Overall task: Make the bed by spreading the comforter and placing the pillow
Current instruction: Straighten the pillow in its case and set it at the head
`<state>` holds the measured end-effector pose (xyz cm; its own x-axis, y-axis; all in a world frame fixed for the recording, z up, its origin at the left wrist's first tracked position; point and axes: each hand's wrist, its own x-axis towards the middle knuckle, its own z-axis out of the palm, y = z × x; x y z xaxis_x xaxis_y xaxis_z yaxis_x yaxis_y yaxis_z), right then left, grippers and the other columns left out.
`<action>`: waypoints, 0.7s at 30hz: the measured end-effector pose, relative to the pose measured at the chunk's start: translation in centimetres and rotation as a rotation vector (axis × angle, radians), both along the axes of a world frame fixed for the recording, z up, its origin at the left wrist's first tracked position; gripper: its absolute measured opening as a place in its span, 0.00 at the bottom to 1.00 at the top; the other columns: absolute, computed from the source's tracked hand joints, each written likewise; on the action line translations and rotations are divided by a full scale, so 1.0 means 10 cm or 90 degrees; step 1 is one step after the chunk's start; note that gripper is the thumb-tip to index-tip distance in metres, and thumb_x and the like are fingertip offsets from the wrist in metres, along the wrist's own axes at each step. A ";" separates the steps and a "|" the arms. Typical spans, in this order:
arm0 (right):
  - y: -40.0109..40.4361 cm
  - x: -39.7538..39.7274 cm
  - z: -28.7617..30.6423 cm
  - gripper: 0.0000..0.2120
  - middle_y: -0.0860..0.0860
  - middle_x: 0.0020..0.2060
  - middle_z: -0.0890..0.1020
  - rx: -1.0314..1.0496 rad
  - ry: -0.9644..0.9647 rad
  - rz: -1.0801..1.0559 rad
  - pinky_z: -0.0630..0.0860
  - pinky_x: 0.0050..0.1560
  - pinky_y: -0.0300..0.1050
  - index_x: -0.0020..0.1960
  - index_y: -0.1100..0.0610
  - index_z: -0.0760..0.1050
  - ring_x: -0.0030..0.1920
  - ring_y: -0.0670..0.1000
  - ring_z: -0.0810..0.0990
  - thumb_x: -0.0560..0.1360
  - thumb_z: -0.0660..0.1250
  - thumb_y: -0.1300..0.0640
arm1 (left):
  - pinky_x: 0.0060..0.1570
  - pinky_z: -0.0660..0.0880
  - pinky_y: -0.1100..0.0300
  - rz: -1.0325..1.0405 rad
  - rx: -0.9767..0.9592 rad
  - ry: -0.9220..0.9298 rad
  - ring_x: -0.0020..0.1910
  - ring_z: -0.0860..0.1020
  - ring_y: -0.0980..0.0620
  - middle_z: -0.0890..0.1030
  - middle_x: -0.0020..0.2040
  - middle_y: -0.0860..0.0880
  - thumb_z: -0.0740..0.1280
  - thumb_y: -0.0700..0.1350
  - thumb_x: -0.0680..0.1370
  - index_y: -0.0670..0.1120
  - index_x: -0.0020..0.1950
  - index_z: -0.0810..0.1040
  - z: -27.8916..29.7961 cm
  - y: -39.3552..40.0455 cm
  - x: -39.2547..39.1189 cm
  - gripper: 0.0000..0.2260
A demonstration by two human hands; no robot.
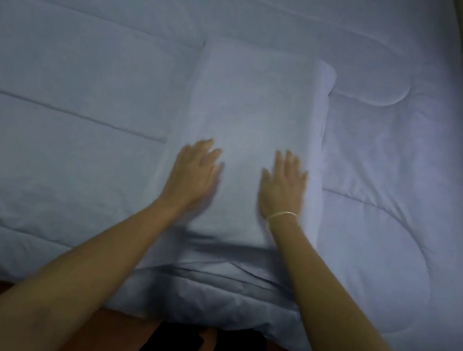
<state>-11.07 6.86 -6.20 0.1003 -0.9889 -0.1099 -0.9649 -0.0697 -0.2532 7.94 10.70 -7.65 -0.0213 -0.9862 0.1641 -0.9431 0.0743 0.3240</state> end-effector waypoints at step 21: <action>-1.65 -0.51 -0.44 0.25 0.48 0.78 0.48 0.035 0.049 0.101 0.44 0.76 0.60 0.77 0.47 0.47 0.78 0.54 0.45 0.82 0.46 0.45 | 0.73 0.47 0.41 0.146 0.171 -0.111 0.77 0.55 0.45 0.58 0.77 0.44 0.45 0.56 0.79 0.49 0.76 0.57 -0.54 -0.99 -0.05 0.26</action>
<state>-16.17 -9.63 -10.60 0.2443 -0.9534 -0.1769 -0.9594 -0.2111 -0.1870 7.42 0.77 -13.10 0.1998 -0.9760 -0.0866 -0.9680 -0.2103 0.1366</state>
